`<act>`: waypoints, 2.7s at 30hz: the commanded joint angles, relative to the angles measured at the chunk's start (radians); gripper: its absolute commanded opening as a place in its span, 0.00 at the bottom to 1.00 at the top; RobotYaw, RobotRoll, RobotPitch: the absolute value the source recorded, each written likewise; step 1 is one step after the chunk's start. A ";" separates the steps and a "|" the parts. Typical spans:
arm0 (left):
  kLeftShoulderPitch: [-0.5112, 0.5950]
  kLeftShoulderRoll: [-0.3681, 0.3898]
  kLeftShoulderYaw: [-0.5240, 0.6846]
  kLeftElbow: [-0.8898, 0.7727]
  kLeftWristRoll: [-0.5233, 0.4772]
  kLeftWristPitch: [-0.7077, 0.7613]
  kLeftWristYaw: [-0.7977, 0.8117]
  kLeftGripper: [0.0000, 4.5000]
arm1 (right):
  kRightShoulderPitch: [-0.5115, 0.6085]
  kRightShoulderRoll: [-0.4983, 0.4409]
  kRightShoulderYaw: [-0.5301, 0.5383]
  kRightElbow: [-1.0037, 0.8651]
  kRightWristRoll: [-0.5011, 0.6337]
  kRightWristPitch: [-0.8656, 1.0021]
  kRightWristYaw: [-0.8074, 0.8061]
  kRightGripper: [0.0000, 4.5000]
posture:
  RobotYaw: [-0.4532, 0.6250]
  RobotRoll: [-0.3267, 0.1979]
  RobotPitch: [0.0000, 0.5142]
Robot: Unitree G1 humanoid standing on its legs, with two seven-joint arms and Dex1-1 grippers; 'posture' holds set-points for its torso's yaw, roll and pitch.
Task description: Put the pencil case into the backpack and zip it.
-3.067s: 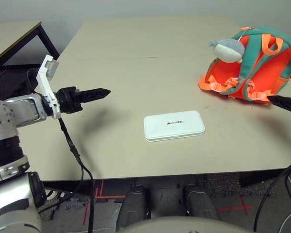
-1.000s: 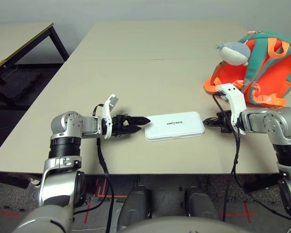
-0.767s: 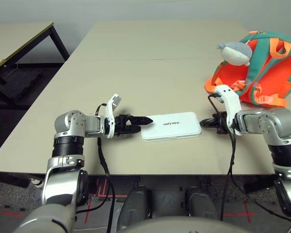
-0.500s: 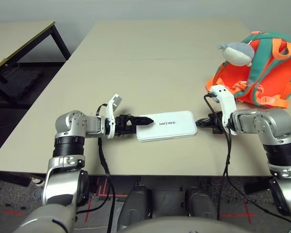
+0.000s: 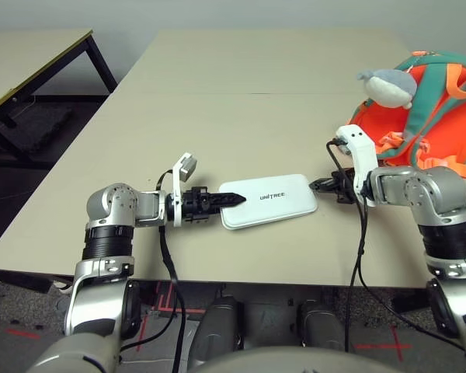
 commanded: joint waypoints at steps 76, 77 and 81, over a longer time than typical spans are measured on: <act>-0.110 0.105 0.133 0.054 0.037 -0.032 0.131 0.31 | -0.023 -0.027 -0.334 -0.213 0.017 -0.129 -0.237 0.05 | 0.39 0.62 0.08; -0.111 0.106 0.128 0.058 0.038 -0.036 0.127 0.31 | -0.029 -0.051 -0.346 -0.240 0.050 -0.063 -0.225 0.05 | 0.39 0.62 0.08; -0.134 0.114 0.109 0.104 0.051 -0.071 0.111 0.31 | -0.101 -0.144 -0.432 -0.335 0.209 0.233 -0.141 0.05 | 0.35 0.62 0.11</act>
